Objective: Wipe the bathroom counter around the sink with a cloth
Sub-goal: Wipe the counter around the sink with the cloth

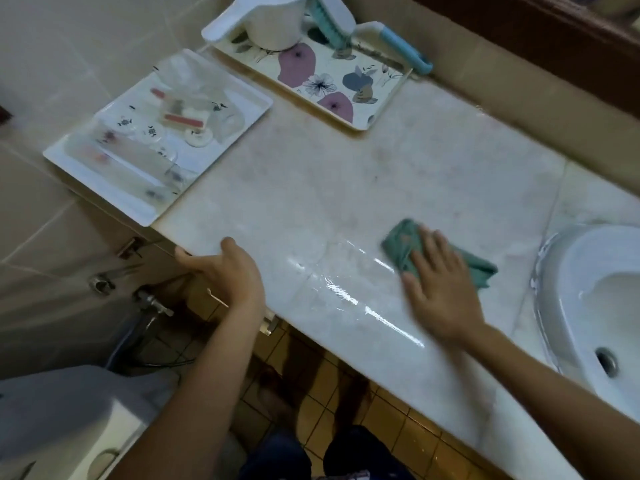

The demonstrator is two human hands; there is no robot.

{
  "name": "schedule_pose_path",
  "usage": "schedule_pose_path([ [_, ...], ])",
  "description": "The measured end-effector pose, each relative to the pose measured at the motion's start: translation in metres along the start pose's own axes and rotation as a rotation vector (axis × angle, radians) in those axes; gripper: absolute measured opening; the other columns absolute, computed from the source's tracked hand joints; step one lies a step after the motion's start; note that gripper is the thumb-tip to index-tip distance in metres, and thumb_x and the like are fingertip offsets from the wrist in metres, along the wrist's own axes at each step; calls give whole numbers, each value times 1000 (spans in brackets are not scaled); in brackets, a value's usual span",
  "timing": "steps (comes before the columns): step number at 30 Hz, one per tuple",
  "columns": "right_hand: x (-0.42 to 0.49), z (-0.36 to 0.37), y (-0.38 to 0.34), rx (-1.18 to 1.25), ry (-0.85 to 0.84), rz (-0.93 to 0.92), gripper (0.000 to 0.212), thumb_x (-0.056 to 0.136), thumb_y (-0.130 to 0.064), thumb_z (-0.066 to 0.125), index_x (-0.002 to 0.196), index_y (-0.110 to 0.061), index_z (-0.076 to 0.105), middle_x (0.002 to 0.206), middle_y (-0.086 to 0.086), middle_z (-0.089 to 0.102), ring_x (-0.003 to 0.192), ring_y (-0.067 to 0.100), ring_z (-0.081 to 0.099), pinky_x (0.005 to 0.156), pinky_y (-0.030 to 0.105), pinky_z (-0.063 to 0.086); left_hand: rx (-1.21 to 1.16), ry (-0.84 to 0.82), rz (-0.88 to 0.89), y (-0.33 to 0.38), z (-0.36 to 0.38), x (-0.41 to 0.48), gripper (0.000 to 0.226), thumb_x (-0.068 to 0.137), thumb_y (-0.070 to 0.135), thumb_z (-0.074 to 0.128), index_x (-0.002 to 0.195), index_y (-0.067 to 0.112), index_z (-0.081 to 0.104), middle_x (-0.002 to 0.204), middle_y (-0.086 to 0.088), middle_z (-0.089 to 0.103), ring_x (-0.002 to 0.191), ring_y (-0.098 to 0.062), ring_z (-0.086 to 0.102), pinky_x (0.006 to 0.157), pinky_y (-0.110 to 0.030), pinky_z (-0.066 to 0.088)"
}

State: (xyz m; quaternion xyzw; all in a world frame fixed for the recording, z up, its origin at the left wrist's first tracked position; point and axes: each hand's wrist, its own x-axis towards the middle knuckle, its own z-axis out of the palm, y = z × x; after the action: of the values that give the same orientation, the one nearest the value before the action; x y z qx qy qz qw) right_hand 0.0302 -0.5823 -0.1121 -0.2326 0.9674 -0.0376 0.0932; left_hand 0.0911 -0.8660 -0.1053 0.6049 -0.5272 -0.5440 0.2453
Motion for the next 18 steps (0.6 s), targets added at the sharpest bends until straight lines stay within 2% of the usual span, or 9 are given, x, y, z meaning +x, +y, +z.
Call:
schedule_pose_path([
  [2, 50, -6, 5, 23, 53, 230, 66, 94, -48, 18, 153, -17, 22, 162, 3, 7, 148, 26, 5, 118, 47, 10, 65, 32, -1, 0, 4, -4, 71, 91, 25, 48, 151, 23, 12, 117, 10, 45, 85, -18, 50, 79, -34, 41],
  [4, 100, -11, -9, 62, 80, 426, 65, 96, -46, 18, 154, -17, 15, 162, 6, 3, 148, 29, 1, 118, 49, 6, 93, 42, 19, 1, 4, -4, 72, 90, 27, 49, 152, 20, 12, 128, 5, 51, 90, -21, 52, 81, -35, 43],
  [6, 135, -14, -41, 99, 85, 498, 62, 99, -43, 20, 154, -18, 10, 162, 9, 1, 148, 32, -2, 118, 51, 3, 113, 37, 33, 0, 4, -2, 74, 89, 28, 50, 152, 17, 12, 135, -5, 52, 95, -24, 54, 87, -38, 47],
  [8, 145, -8, -84, 105, 81, 409, 61, 100, -42, 21, 154, -18, 8, 162, 10, 1, 148, 32, -4, 118, 51, 2, 126, 28, 46, -2, 5, 0, 75, 89, 30, 50, 152, 17, 11, 135, -8, 52, 98, -26, 57, 88, -40, 49],
  [12, 71, 13, -148, 35, 62, 24, 60, 100, -44, 21, 154, -24, 5, 162, 5, -2, 149, 28, -7, 119, 47, 1, 124, 30, 59, -6, 6, 2, 75, 88, 31, 52, 151, 18, 12, 136, -10, 51, 104, -30, 59, 88, -39, 49],
  [14, 17, 14, -143, 0, 0, -156, 59, 100, -44, 23, 154, -28, 6, 163, 1, -3, 149, 25, -7, 119, 45, 2, 120, 41, 60, -6, 8, 3, 75, 89, 29, 53, 151, 16, 13, 139, -11, 49, 108, -31, 57, 86, -33, 45],
  [16, -12, 10, -108, -20, -50, -279, 58, 99, -44, 26, 154, -29, 13, 163, -1, 2, 149, 24, -2, 118, 45, 9, 125, 44, 65, -7, 8, 2, 74, 90, 27, 53, 151, 14, 14, 140, -12, 49, 109, -32, 57, 80, -29, 40],
  [18, -8, 4, -63, -54, -47, -265, 58, 96, -44, 28, 152, -28, 24, 162, 0, 8, 149, 24, 6, 116, 49, 17, 128, 47, 77, -7, 8, 2, 74, 90, 25, 54, 151, 12, 14, 139, -12, 49, 109, -31, 57, 78, -28, 39],
])
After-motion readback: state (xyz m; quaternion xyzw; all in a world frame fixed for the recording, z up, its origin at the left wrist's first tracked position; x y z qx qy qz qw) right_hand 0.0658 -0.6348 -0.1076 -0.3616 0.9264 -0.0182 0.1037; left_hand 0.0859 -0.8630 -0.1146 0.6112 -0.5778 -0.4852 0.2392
